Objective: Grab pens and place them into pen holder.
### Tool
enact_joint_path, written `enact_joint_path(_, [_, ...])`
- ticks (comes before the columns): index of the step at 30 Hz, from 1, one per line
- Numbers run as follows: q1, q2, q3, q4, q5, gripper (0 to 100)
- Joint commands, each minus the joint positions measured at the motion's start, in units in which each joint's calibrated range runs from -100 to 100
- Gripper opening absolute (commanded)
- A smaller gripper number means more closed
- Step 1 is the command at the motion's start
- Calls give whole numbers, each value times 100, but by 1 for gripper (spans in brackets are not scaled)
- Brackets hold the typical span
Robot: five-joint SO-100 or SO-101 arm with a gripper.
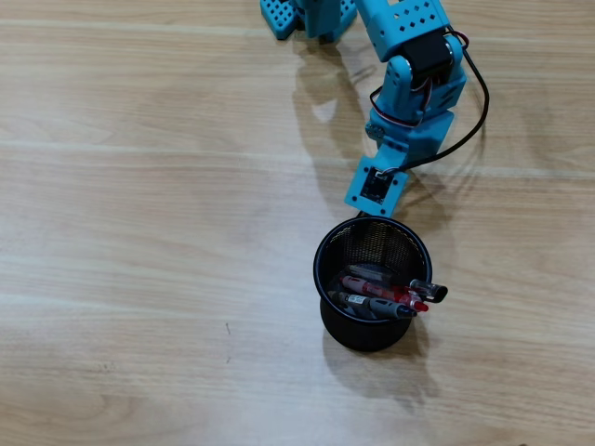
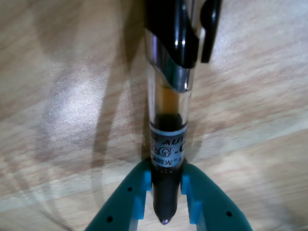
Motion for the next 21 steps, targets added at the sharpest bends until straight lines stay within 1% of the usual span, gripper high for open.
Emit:
enact_joint_path(1, [44,-82,-36,57,-32,2])
enact_joint_path(5, [218,-413,417,57,-11,2])
enact_joint_path(10, [639,-1389,1304,57,88,2])
enact_joint_path(13, [1096,-2026,1557,57,387,2])
enact_joint_path(17, [1727,-2859,1521,-16,915,2])
enact_joint_path(21, [2266,-3530,987,-25,1465,2])
